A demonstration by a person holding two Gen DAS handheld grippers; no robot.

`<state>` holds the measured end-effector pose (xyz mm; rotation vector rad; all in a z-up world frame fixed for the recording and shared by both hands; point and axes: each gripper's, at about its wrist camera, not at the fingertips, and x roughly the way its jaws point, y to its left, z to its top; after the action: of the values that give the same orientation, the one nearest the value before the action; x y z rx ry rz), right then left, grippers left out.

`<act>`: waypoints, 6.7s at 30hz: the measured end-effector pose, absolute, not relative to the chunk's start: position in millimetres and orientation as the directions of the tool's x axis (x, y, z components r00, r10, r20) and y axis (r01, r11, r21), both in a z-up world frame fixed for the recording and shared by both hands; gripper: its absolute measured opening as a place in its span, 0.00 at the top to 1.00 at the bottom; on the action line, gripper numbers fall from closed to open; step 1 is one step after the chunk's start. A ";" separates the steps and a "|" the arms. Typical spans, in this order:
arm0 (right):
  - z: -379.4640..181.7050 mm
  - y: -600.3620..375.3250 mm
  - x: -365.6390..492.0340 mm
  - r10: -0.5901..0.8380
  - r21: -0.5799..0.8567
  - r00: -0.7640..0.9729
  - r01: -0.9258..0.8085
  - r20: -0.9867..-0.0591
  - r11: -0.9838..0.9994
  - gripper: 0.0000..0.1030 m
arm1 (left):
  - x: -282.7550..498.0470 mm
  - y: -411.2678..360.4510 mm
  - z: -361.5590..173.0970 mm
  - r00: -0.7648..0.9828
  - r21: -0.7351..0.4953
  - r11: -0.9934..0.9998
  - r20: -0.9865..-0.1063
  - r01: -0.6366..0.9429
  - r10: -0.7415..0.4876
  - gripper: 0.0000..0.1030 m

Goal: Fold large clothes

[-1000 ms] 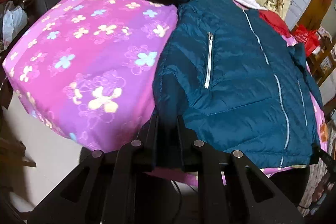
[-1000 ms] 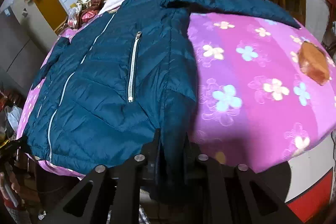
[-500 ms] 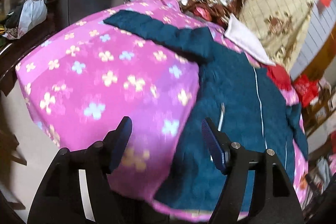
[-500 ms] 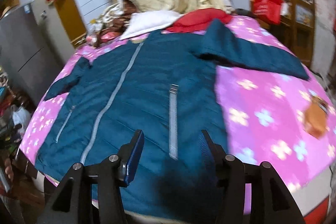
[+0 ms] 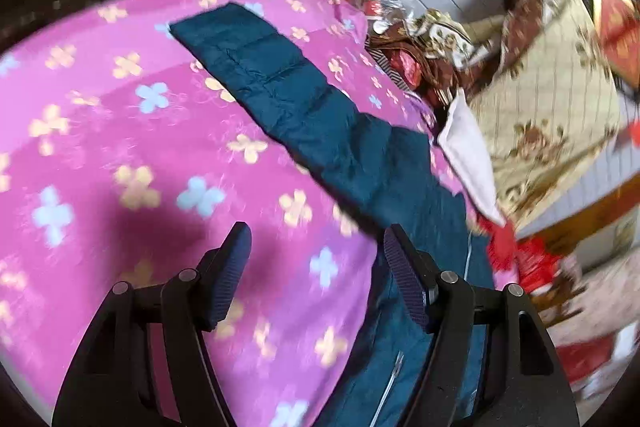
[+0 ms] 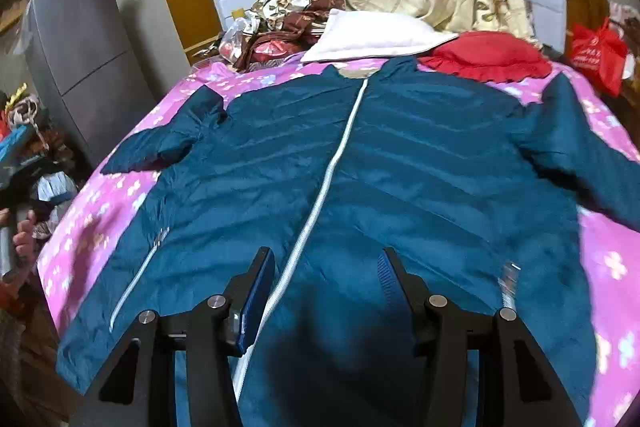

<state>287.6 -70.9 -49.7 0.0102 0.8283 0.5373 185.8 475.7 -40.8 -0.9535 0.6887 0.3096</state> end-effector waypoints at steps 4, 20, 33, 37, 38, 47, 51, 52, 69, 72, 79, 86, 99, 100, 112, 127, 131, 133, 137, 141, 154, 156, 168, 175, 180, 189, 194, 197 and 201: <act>-66.6 -60.9 304.9 0.468 0.239 0.529 -0.444 -0.708 0.864 0.50 | 210.3 511.6 -68.8 0.761 -0.700 0.458 -0.645 -0.548 -0.075 0.33; -101.2 -62.0 325.1 0.478 0.264 0.499 -0.439 -0.723 0.859 0.50 | 297.6 580.7 -118.7 0.761 -0.711 0.391 -0.647 -0.584 -0.040 0.33; -112.4 -65.2 330.7 0.508 0.315 0.475 -0.430 -0.718 0.846 0.48 | 345.2 551.2 -78.5 0.673 -0.541 0.575 -0.739 -0.614 0.024 0.90; -112.3 -65.9 330.8 0.516 0.324 0.473 -0.430 -0.714 0.842 0.47 | 361.6 486.5 -20.5 0.730 -0.524 0.708 -0.683 -0.473 -0.018 0.90; -112.2 -67.2 331.3 0.522 0.334 0.472 -0.428 -0.711 0.840 0.47 | 366.9 466.3 -7.4 0.739 -0.511 0.744 -0.673 -0.431 -0.034 0.90; -110.4 -93.1 331.9 0.558 0.442 0.513 -0.340 -0.653 0.830 0.48 | 407.0 249.6 -3.6 0.688 -0.501 0.862 -0.652 -0.075 -0.319 0.90; -98.3 -118.2 327.0 0.516 0.460 0.583 -0.257 -0.628 0.850 0.48 | 416.5 179.9 -41.7 0.600 -0.430 0.902 -0.732 -0.042 -0.322 0.90; -92.9 -125.3 325.2 0.507 0.459 0.597 -0.247 -0.622 0.853 0.48 | 414.1 164.6 -49.3 0.578 -0.404 0.914 -0.753 -0.028 -0.315 0.89; -52.4 -120.5 399.8 0.345 0.285 0.623 -0.198 -0.702 0.938 0.31 | 256.0 167.1 -63.6 0.689 -0.150 0.978 -0.725 -0.144 -0.010 0.30; -59.8 -125.8 412.1 0.283 0.253 0.619 -0.139 -0.732 0.957 0.31 | 245.0 183.1 -84.2 0.670 -0.120 0.972 -0.741 -0.201 0.047 0.30; -76.5 -104.1 445.5 0.321 0.235 0.498 -0.230 -0.806 0.944 0.71 | 237.1 189.7 -96.3 0.683 -0.151 0.965 -0.729 -0.214 0.037 0.30; -63.2 -119.5 486.2 0.065 -0.028 0.574 -0.152 -0.816 0.988 0.87 | 236.6 183.9 -104.0 0.672 -0.110 0.967 -0.736 -0.229 0.075 0.30; -69.3 -144.7 489.6 0.120 0.077 0.570 -0.098 -0.813 0.992 0.65 | 238.6 181.5 -110.6 0.658 -0.114 0.964 -0.750 -0.238 0.074 0.30; -63.1 -148.5 478.7 0.141 0.095 0.584 -0.109 -0.799 0.989 0.56 | 238.1 180.5 -110.4 0.657 -0.111 0.964 -0.750 -0.240 0.077 0.30; -33.7 -357.2 389.7 0.047 0.200 0.651 0.163 -0.757 0.966 0.42 | 199.5 142.5 -68.8 0.658 -0.047 0.967 -0.741 -0.249 0.133 0.30; -90.2 -535.3 418.2 0.037 0.530 0.657 0.572 -0.753 0.626 0.43 | 162.1 79.7 -8.4 0.731 -0.173 0.969 -0.682 -0.176 0.011 0.30; -100.8 -549.3 432.0 0.000 0.523 0.655 0.602 -0.756 0.603 0.69 | 160.4 82.4 -10.9 0.726 -0.179 0.965 -0.687 -0.194 0.018 0.30; -102.8 -553.6 436.6 -0.003 0.504 0.642 0.604 -0.766 0.618 0.91 | 159.9 84.2 -14.2 0.721 -0.169 0.964 -0.692 -0.204 0.031 0.30; -69.9 -554.1 436.7 -0.083 0.431 0.652 0.585 -0.753 0.688 0.96 | 158.6 91.5 -22.1 0.707 -0.180 0.958 -0.706 -0.224 0.033 0.30; 2.2 -534.2 439.3 -0.184 0.323 0.688 0.539 -0.702 0.778 0.97 | 153.0 101.0 -25.1 0.712 -0.210 0.948 -0.702 -0.239 0.024 0.30; 161.0 -209.5 461.0 -0.005 -0.009 0.842 0.000 -0.539 1.000 0.97 | 119.8 127.8 -30.6 0.741 -0.259 0.928 -0.671 -0.266 0.025 0.30; 152.1 -151.5 461.4 0.064 -0.037 0.831 -0.101 -0.553 0.994 0.97 | 115.0 135.6 -33.2 0.743 -0.277 0.920 -0.669 -0.278 0.023 0.30; -0.5 79.9 444.5 0.251 -0.105 0.623 -0.476 -0.740 0.873 0.97 | 101.7 173.2 -48.3 0.746 -0.316 0.883 -0.663 -0.347 0.056 0.30; -61.1 110.8 434.7 0.192 -0.171 0.535 -0.555 -0.822 0.814 0.86 | 99.7 189.4 -49.4 0.747 -0.351 0.856 -0.662 -0.379 0.059 0.30; -31.1 81.4 407.4 0.248 -0.204 0.622 -0.563 -0.742 0.801 0.30 | 106.5 193.1 -31.9 0.776 -0.394 0.856 -0.630 -0.335 0.013 0.30; 2.7 -62.2 398.0 0.292 -0.002 0.662 -0.405 -0.690 0.914 0.29 | 199.2 180.7 4.3 0.758 -0.327 0.917 -0.650 -0.228 -0.044 0.22; -8.2 -153.6 409.7 0.191 0.034 0.698 -0.232 -0.690 0.972 0.29 | 296.4 179.2 -12.3 0.667 -0.304 0.930 -0.739 -0.208 -0.092 0.22; -11.7 -201.7 415.5 0.163 0.079 0.698 -0.151 -0.698 0.985 0.29 | 344.9 187.9 -34.1 0.618 -0.346 0.907 -0.775 -0.240 -0.132 0.22; -15.6 -243.9 421.5 0.128 0.101 0.695 -0.080 -0.708 0.992 0.29 | 390.5 195.7 -58.9 0.587 -0.436 0.862 -0.780 -0.259 -0.218 0.22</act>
<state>421.5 -243.9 -15.6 0.0637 0.7947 0.1159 390.5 195.7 -58.9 -0.5527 0.9565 0.0251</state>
